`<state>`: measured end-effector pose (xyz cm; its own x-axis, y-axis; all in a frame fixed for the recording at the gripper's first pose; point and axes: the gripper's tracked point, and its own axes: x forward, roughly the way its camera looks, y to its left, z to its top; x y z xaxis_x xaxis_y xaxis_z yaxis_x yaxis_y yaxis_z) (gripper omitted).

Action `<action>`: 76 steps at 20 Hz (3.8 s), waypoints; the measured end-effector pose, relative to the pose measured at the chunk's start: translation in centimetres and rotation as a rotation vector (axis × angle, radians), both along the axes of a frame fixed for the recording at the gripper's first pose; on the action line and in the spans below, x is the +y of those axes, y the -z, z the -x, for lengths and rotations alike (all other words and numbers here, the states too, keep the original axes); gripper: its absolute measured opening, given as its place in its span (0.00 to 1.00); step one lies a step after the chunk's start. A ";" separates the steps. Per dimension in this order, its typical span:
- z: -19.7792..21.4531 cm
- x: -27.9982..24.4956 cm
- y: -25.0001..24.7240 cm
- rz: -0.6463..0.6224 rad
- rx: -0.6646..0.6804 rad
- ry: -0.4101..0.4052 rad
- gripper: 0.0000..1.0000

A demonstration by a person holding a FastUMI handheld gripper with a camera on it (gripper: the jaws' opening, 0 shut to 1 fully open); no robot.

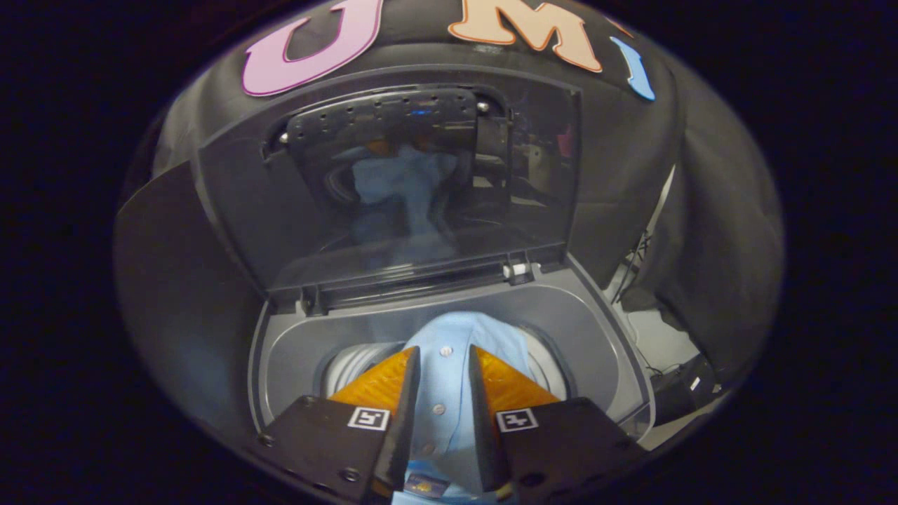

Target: Put the clothes into the washing machine and then close the washing machine lid.

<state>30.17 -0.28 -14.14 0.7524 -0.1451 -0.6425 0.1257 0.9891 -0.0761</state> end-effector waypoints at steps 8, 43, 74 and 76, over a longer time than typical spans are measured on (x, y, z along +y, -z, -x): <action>0.3 0.1 -4.8 0.080 -0.091 -0.008 0.97; -15.9 3.4 -22.1 -0.001 -0.579 -0.008 0.97; -10.3 4.1 -19.6 0.081 -0.711 -0.099 0.97; -9.6 4.1 -19.6 0.080 -0.731 -0.099 0.97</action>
